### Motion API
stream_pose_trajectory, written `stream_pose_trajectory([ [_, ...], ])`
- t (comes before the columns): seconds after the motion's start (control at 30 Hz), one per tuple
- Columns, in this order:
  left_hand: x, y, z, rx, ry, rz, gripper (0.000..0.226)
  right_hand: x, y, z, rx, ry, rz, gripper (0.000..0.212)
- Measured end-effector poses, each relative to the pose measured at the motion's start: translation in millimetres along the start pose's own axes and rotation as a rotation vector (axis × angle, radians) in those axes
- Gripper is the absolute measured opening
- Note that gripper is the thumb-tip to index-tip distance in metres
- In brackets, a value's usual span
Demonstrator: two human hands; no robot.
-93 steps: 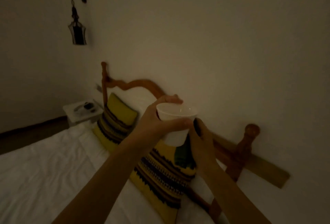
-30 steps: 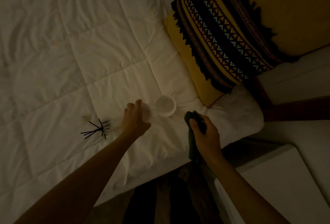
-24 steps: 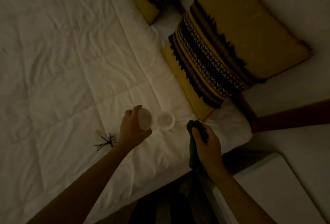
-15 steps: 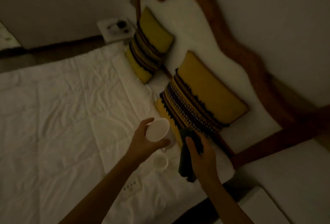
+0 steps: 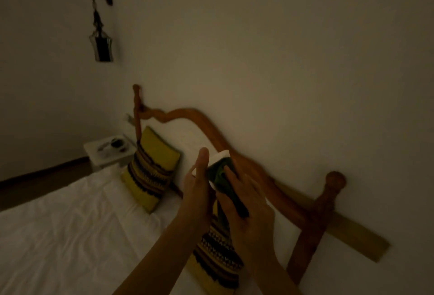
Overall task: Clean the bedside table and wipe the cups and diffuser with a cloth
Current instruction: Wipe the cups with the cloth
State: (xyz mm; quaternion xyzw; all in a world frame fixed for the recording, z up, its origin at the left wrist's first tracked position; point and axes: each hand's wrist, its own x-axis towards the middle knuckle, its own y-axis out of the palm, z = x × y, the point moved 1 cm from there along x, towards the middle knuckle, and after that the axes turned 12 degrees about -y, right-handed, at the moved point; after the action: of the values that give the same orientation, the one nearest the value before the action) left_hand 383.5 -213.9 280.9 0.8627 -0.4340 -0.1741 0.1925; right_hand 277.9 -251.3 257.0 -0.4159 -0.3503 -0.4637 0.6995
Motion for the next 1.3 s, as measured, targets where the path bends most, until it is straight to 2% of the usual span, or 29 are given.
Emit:
stream_pose_trajectory([
  [0.1, -7.7, 29.9, -22.6, -0.001, 0.069, 0.062, 0.09, 31.3, -17.6, 10.1, -0.052, -0.067, -0.119, 0.045],
  [0.2, -17.3, 57.5, -37.6, 0.036, 0.125, 0.116, 0.092, 65.4, -35.4, 13.8, 0.041, 0.114, -0.29, 0.027],
  [0.27, -23.2, 72.3, -49.0, 0.017, 0.155, 0.125, 0.089, 80.5, -46.1, 19.4, 0.146, 0.2, -0.372, 0.029],
  [0.37, -25.6, 85.6, -68.0, -0.006, 0.223, 0.119, 0.069, 82.1, -51.0, 38.0, 0.009, 0.11, -0.331, 0.041],
  [0.43, -23.4, 88.6, -77.5, -0.044, 0.248, 0.153, 0.058, 74.9, -52.3, 46.0, -0.035, 0.037, -0.286, 0.035],
  [0.57, -25.1, 91.2, -85.9, 0.03, 0.309, 0.14, 0.052, 84.8, -61.7, 53.3, 0.202, 0.124, -0.218, 0.023],
  [0.67, -29.1, 93.0, -91.5, 0.045, 0.262, 0.199, 0.06, 97.8, -65.7, 55.7, 0.016, 0.002, -0.247, 0.023],
  [0.7, -33.1, 93.9, -92.0, 0.034, 0.201, 0.233, 0.067, 100.3, -64.3, 54.6, -0.046, -0.053, -0.273, 0.027],
  [0.77, -41.1, 92.8, -91.8, -0.019, 0.037, 0.301, 0.086, 105.7, -60.2, 48.3, -0.019, -0.084, -0.364, 0.033],
  [0.83, -43.8, 90.0, -92.8, -0.041, -0.03, 0.31, 0.092, 117.2, -59.7, 40.9, 0.14, 0.051, -0.449, 0.031],
  [0.9, -44.2, 85.9, -96.4, 0.007, 0.084, 0.237, 0.09, 126.0, -59.2, 36.4, 0.353, 0.213, -0.436, 0.029],
  [0.97, -42.6, 85.1, -103.5, 0.019, 0.151, 0.215, 0.092, 126.1, -53.4, 40.0, 0.382, 0.262, -0.406, 0.029],
  [1.03, -38.1, 84.9, -111.4, -0.046, 0.083, 0.24, 0.093, 119.6, -43.7, 54.5, 0.313, 0.195, -0.424, 0.028],
  [1.17, -36.6, 87.6, -125.2, -0.107, -0.02, 0.45, 0.057, 120.3, -28.2, 82.8, 0.144, -0.114, -0.412, 0.032],
  [1.23, -36.8, 89.8, -126.3, -0.104, -0.025, 0.395, 0.067, 132.4, -28.2, 85.0, 0.083, -0.166, -0.437, 0.028],
  [1.3, -45.2, 95.1, -130.3, -0.104, 0.001, 0.286, 0.083, 146.3, -33.0, 83.2, 0.134, -0.074, -0.453, 0.027],
])
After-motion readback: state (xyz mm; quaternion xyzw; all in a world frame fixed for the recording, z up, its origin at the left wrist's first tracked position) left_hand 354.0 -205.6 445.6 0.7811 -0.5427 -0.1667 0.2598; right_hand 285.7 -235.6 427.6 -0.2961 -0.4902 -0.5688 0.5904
